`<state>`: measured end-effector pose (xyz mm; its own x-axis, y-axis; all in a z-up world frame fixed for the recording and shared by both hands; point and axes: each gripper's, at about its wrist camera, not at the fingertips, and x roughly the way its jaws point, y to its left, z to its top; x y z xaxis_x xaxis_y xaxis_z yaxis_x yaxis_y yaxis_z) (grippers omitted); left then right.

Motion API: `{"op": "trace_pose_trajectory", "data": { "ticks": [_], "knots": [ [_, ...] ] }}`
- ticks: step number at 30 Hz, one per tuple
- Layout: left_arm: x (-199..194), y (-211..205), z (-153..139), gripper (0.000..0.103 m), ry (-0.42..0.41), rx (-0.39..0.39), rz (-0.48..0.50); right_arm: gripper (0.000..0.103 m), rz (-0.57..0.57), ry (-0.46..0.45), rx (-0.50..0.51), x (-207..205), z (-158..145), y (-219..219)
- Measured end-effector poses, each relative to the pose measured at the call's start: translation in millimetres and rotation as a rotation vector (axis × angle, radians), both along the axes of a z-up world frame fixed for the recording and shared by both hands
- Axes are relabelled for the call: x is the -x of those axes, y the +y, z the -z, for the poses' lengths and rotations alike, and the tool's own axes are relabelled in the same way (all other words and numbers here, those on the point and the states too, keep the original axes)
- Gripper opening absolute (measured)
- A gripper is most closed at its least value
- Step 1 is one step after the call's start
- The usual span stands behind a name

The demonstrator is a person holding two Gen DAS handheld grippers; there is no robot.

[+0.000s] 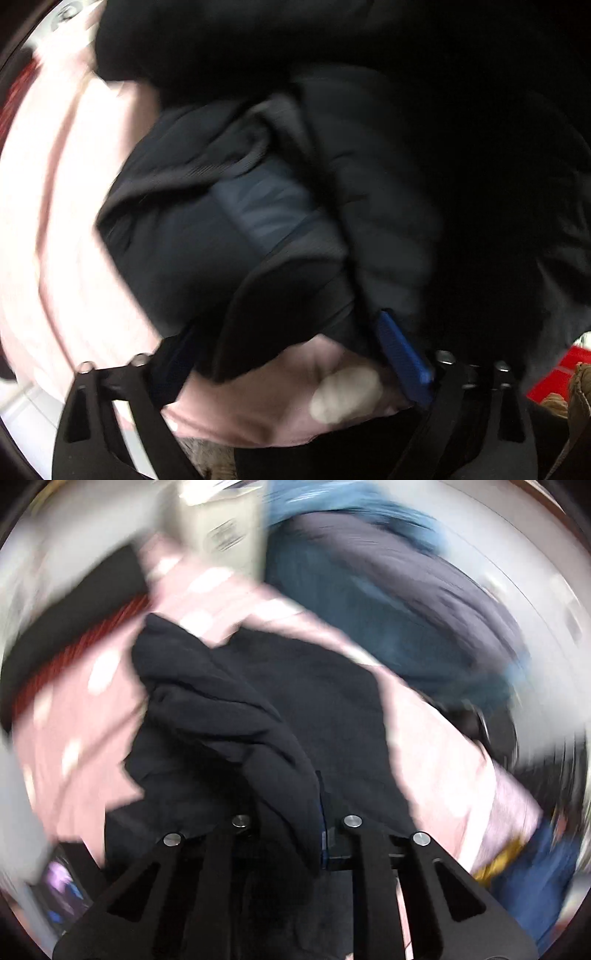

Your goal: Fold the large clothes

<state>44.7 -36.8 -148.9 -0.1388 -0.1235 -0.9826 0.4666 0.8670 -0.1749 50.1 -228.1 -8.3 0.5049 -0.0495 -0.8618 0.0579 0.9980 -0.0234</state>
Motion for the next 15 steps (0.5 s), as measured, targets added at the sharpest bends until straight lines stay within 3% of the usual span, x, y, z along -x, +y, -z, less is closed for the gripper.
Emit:
{"op": "trace_pose_trajectory", "data": {
  "ticks": [4,7,9,11,13,15],
  "knots": [
    [-9,-21,-5,0.083,0.001,0.014,0.046,0.012,0.452,-0.040,-0.122,71,-8,-148],
    [-14,-33,-12,0.075,-0.020,0.038,0.081,0.012,0.718,0.057,-0.208,152,23,-223],
    [-15,-40,-12,0.065,-0.043,0.000,0.110,0.012,0.817,0.150,-0.258,210,55,-244],
    [-17,-42,-9,0.059,-0.049,-0.043,0.124,0.023,0.840,0.195,-0.281,247,73,-241],
    [-22,-47,-5,0.060,-0.031,-0.038,0.109,0.066,0.851,0.251,-0.259,268,82,-230],
    [-28,-43,-7,0.061,-0.017,-0.024,0.079,0.072,0.850,0.211,-0.237,282,73,-214]
  ]
}}
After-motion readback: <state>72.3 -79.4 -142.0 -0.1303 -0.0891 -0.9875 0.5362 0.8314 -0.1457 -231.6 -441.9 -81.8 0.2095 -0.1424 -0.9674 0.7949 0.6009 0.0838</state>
